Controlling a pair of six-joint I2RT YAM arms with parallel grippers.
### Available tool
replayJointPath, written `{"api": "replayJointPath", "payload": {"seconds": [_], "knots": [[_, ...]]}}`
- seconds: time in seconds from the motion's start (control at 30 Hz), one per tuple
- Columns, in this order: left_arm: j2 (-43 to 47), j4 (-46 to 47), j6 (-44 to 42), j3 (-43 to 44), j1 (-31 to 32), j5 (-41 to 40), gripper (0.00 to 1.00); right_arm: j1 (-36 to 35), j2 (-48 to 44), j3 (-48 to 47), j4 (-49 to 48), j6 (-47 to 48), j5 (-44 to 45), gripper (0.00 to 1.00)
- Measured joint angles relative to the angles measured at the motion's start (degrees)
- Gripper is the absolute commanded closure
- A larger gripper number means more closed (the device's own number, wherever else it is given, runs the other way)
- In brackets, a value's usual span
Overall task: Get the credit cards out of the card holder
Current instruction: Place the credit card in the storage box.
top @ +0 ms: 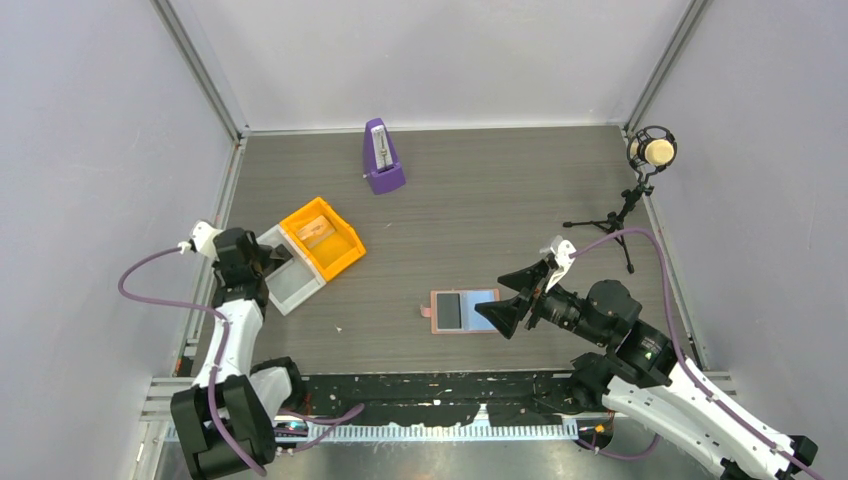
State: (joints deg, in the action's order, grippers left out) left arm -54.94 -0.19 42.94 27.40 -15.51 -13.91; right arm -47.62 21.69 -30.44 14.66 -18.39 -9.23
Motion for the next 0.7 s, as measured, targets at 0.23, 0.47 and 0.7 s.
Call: {"api": "replayJointPath", "payload": {"seconds": [0.23,0.47,0.7], "knots": [[-1.11,-0.04,-2.08,0.0,0.0,-0.04,0.97,0.0,-0.09,0.0,0.59,0.09,0.7,0.05],[-2.99,-0.46,-4.07,0.0,0.0,0.0,0.87,0.0,-0.09,-0.04,0.81,0.09,1.14,0.05],[-4.39,-0.83,-5.03,0.09,-0.02,0.0,0.75,0.0,-0.07,-0.07,0.85,0.09,1.9,0.05]]}}
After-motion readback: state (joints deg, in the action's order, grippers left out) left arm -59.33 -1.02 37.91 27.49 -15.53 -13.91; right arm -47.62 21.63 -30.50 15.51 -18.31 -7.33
